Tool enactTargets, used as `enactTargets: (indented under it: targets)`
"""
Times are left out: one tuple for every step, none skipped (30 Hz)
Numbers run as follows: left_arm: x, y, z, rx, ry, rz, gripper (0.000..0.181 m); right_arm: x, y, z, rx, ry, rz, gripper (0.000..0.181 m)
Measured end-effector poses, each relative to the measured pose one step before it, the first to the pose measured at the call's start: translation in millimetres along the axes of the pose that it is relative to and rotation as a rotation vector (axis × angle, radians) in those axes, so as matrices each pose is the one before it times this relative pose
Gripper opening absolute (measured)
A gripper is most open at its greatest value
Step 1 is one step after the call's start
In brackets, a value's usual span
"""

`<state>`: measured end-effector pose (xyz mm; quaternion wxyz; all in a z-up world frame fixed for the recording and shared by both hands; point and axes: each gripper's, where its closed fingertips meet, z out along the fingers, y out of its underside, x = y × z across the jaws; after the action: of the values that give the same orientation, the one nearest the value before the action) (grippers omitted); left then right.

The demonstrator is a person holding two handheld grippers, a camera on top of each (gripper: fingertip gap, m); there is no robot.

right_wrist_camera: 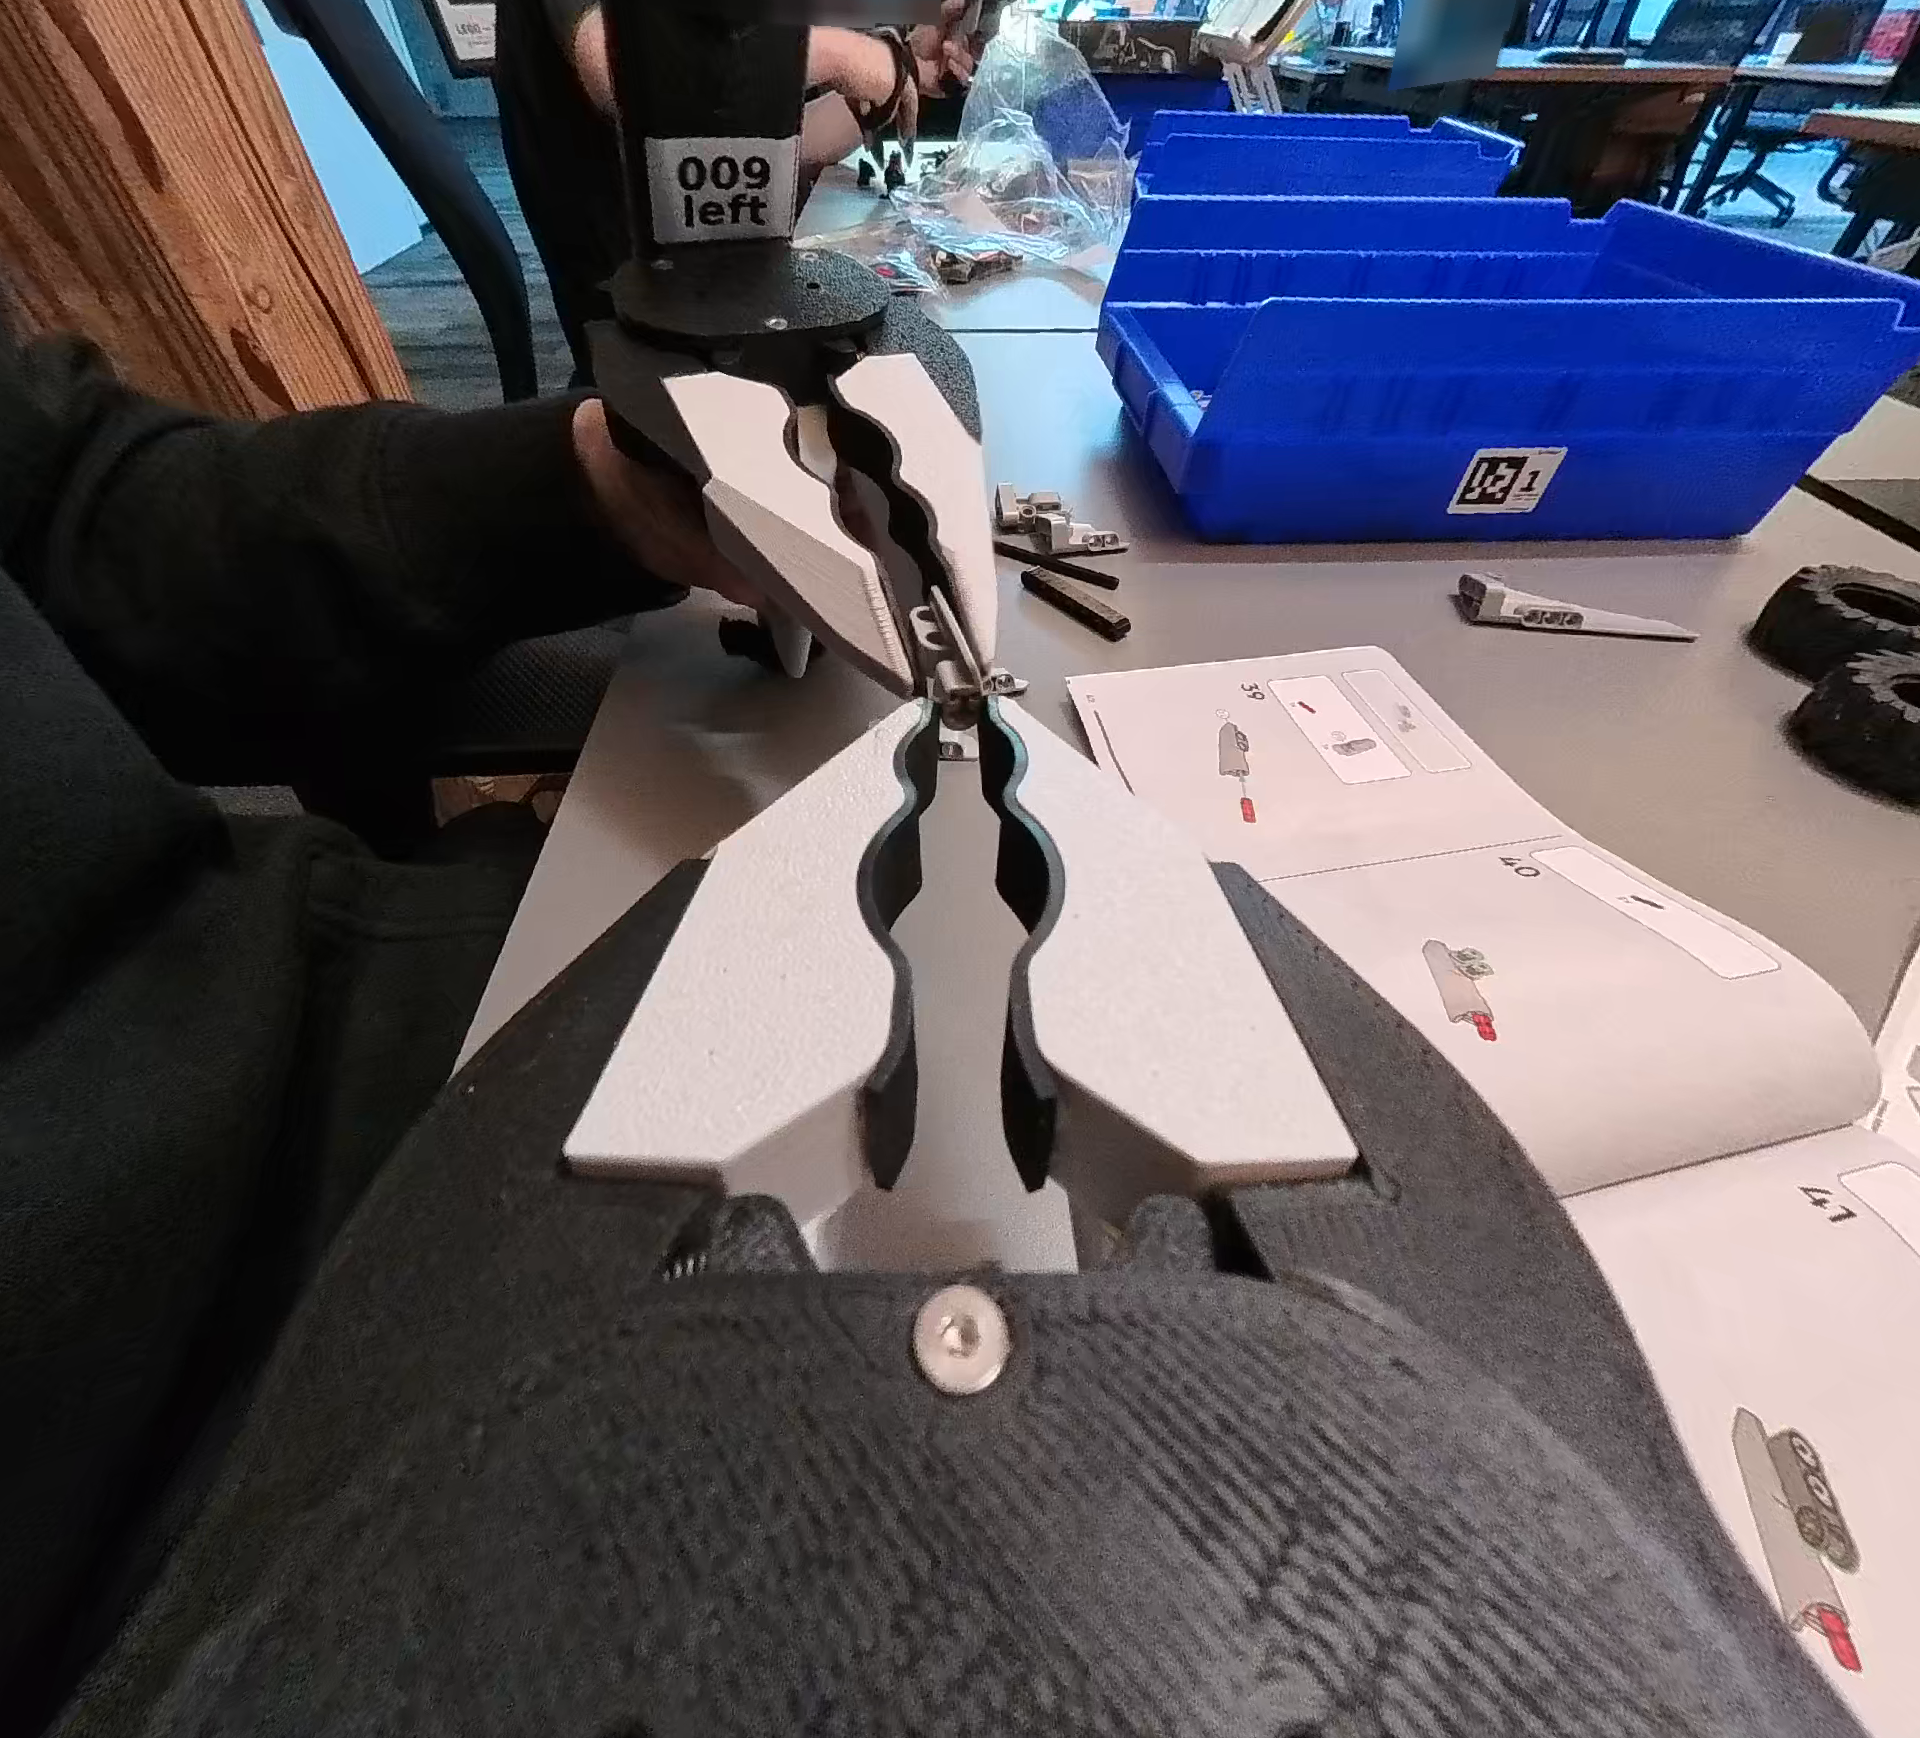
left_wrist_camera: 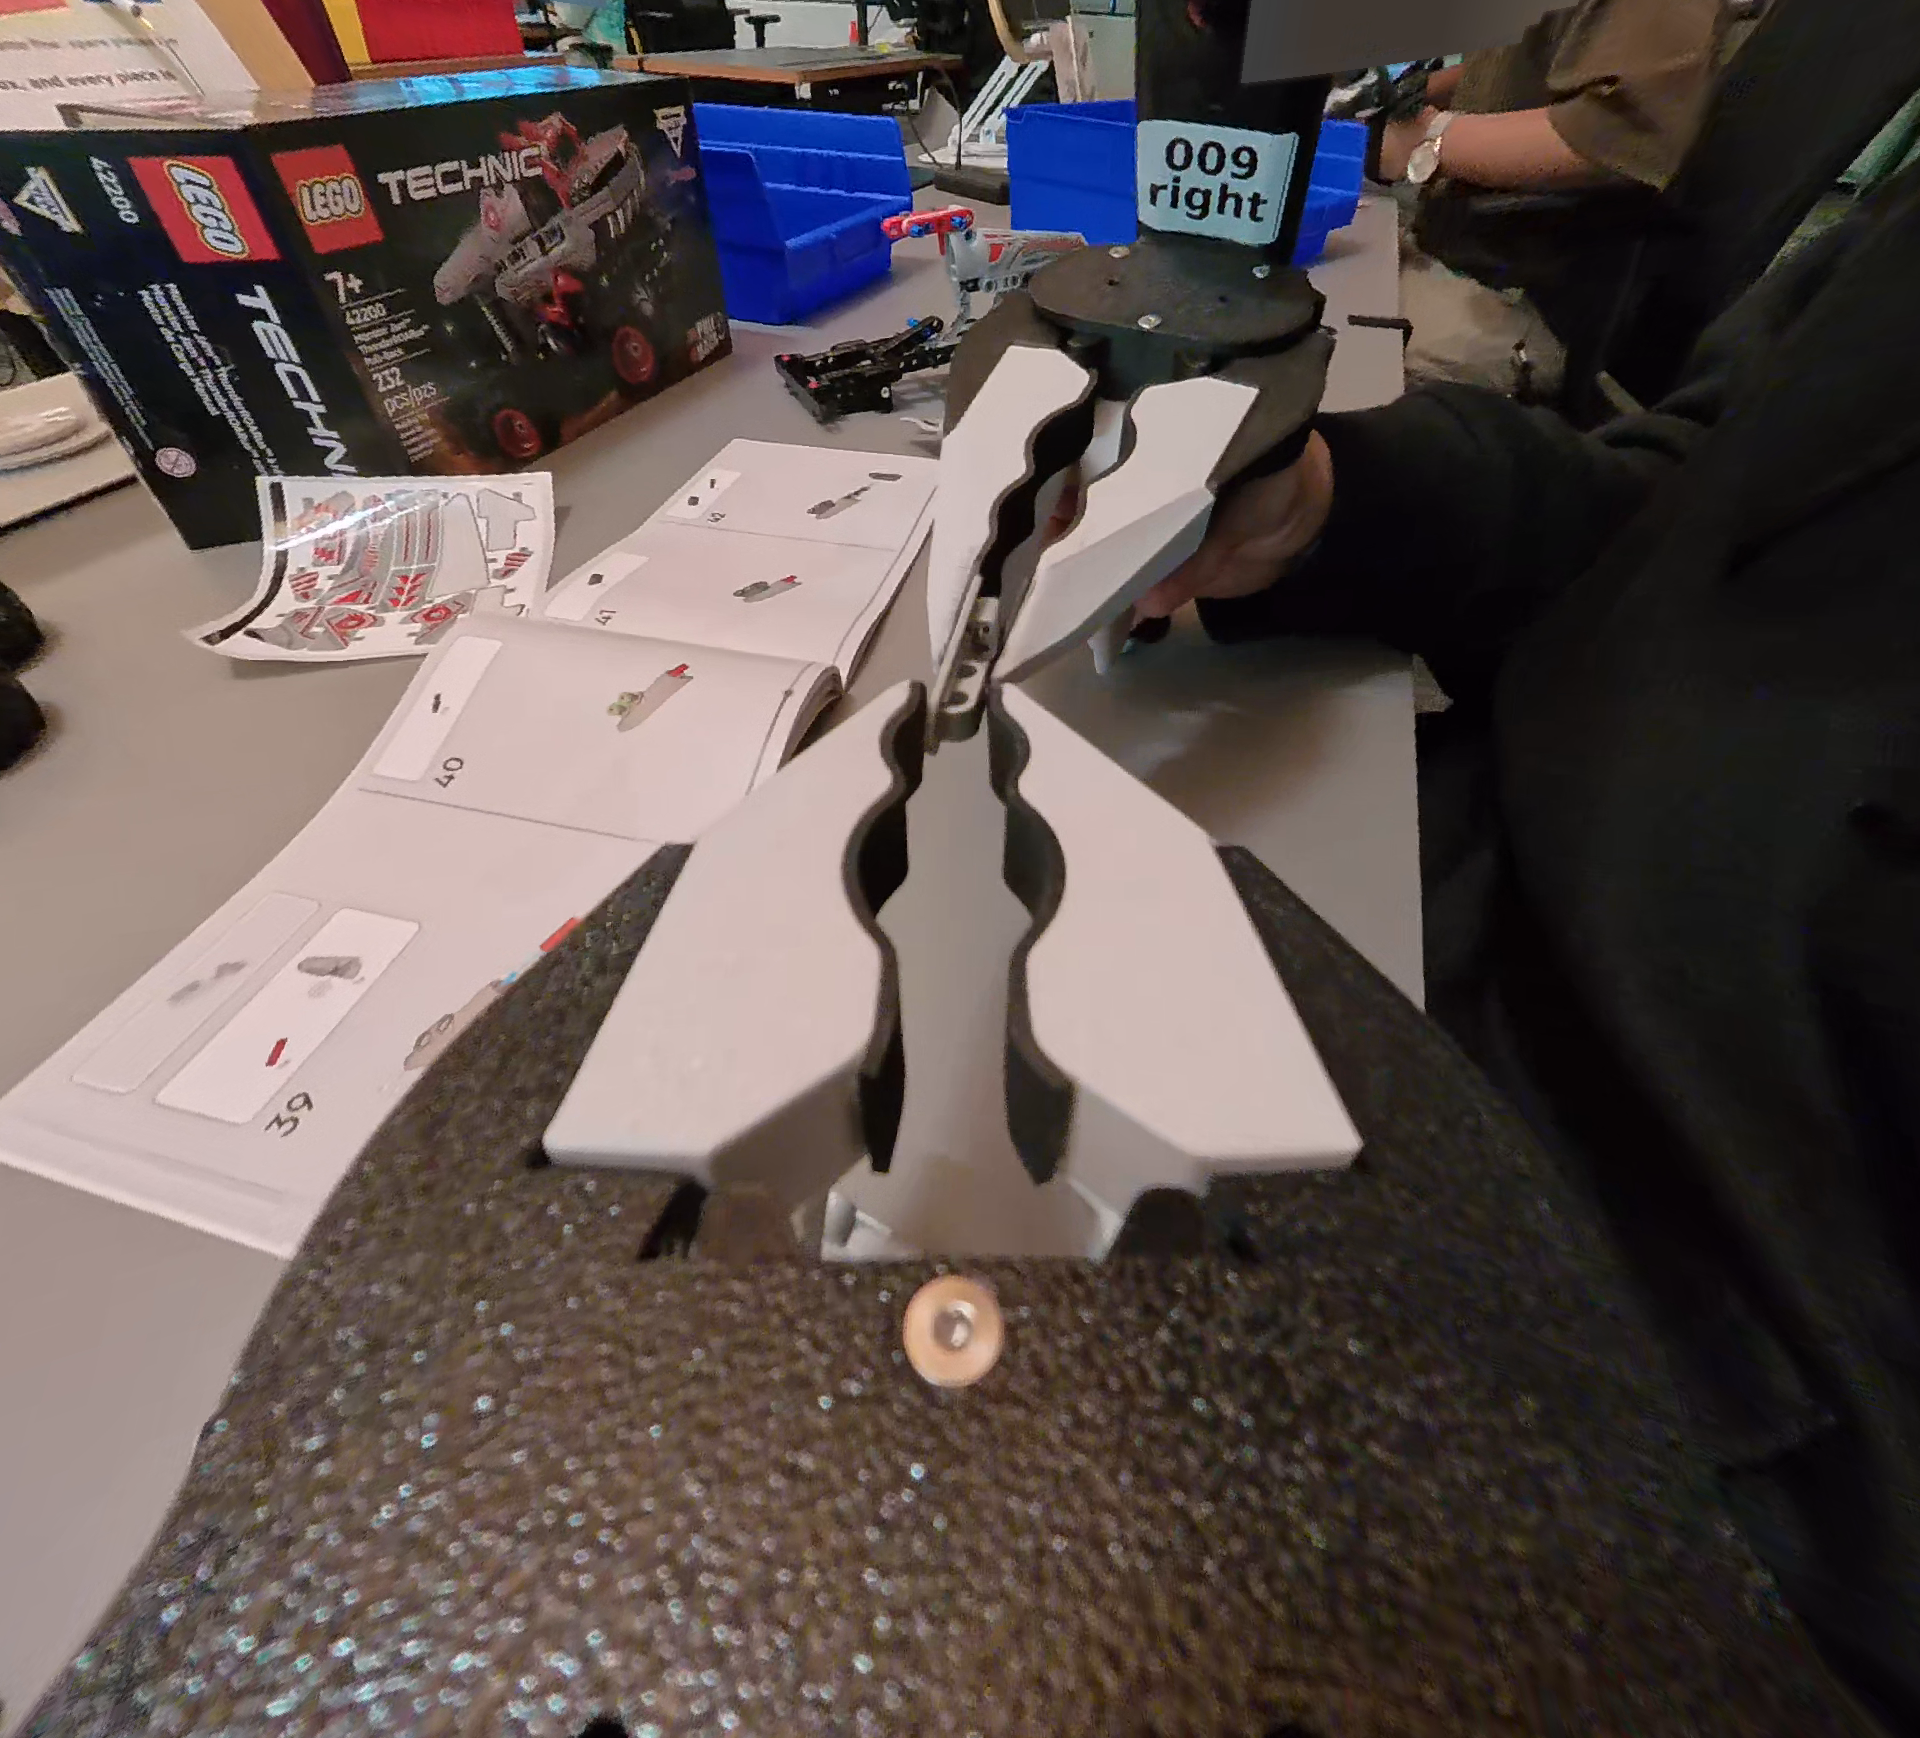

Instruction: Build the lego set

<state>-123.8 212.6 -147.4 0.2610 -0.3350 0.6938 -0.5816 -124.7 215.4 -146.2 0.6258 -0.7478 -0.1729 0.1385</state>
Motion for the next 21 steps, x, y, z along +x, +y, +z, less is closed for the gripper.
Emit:
enactTargets:
  targets:
    - [1.72, -1.65, 0.40, 0.0109, 0.0093, -0.0002, 0.011, -0.81, -0.50, -0.48, 0.0046, -0.0044, -0.0027, 0.006]
    - [1.25, -0.99, 0.45, 0.0033, 0.0055, 0.0009, 0.008, -1.34, -0.58, -0.43, 0.0043, -0.0063, -0.0048, 0.006]
    - [0.57, -0.06, 0.40, -0.0046, -0.0009, 0.0064, 0.008, -0.65, -0.58, -0.55, 0.0044, -0.0016, -0.0047, 0.006]
    - [0.43, -0.01, -0.06, -0.0060, -0.0040, 0.0099, 0.007, -0.22, -0.34, -0.32, 0.0031, -0.0005, -0.0016, 0.006]
    - [0.82, -0.16, -0.45, -0.0035, -0.0019, 0.0117, 0.006, -0.82, -0.04, -0.10, 0.0005, -0.0055, -0.0017, 0.006]
    - [0.77, 0.38, -0.50, -0.0055, -0.0006, 0.0070, 0.007, -0.86, 0.12, 0.22, -0.0013, -0.0046, -0.0026, 0.006]
    - [-0.09, 0.36, -0.29, -0.0032, -0.0040, 0.0013, 0.008, -0.51, 0.44, 0.24, -0.0031, -0.0009, -0.0040, 0.006]
    - [-0.13, 0.39, -0.59, -0.0047, -0.0048, 0.0020, 0.009, -0.34, 0.15, 0.24, -0.0017, 0.0015, -0.0055, 0.006]
    - [-0.51, 0.91, -1.46, -0.0141, -0.0054, 0.0122, 0.015, 0.44, -0.30, -0.27, 0.0025, 0.0072, -0.0047, 0.006]
    - [-2.65, 0.32, -2.92, -0.0187, -0.0176, 0.0195, 0.020, 2.72, -0.95, -1.13, 0.0079, 0.0197, -0.0031, 0.006]
    - [-4.59, -1.64, -4.90, -0.0140, -0.0253, 0.0218, 0.021, 4.76, -1.14, -1.95, 0.0105, 0.0300, -0.0022, 0.006]
    - [-6.38, -3.80, -7.13, -0.0060, -0.0291, 0.0223, 0.021, 6.64, -1.22, -2.71, 0.0125, 0.0408, -0.0026, 0.006]
    - [-9.58, -5.37, -9.31, 0.0018, -0.0399, 0.0221, 0.019, 7.32, -1.92, -3.25, 0.0180, 0.0443, -0.0053, 0.006]
    - [-13.42, -5.24, -11.13, 0.0006, -0.0504, 0.0181, 0.017, 6.59, -1.95, -3.21, 0.0180, 0.0372, -0.0006, 0.006]
    - [-18.14, -3.57, -12.25, -0.0110, -0.0652, 0.0095, 0.014, 5.85, -1.65, -2.54, 0.0146, 0.0289, 0.0068, 0.006]
    - [-22.64, -0.27, -12.53, -0.0297, -0.0759, 0.0034, 0.012, 5.73, -1.73, -2.09, 0.0155, 0.0272, 0.0122, 0.006]
    - [-26.95, 3.88, -11.84, -0.0502, -0.0852, -0.0036, 0.011, 4.96, -2.09, -1.80, 0.0175, 0.0214, 0.0147, 0.006]
    - [-30.29, 9.58, -9.67, -0.0792, -0.0866, -0.0119, 0.010, 3.00, -1.27, -0.96, 0.0105, 0.0082, 0.0165, 0.006]
    - [-32.12, 15.01, -6.57, -0.1074, -0.0817, -0.0134, 0.009, 0.93, 0.13, 0.03, -0.0011, -0.0077, 0.0184, 0.006]
    - [-33.20, 18.09, -2.51, -0.1196, -0.0793, -0.0144, 0.008, 0.51, 1.31, 1.07, -0.0097, -0.0120, 0.0193, 0.006]
    - [-30.17, 18.45, 2.37, -0.1236, -0.0555, -0.0222, 0.008, 1.63, 1.76, 1.41, -0.0136, -0.0031, 0.0193, 0.005]
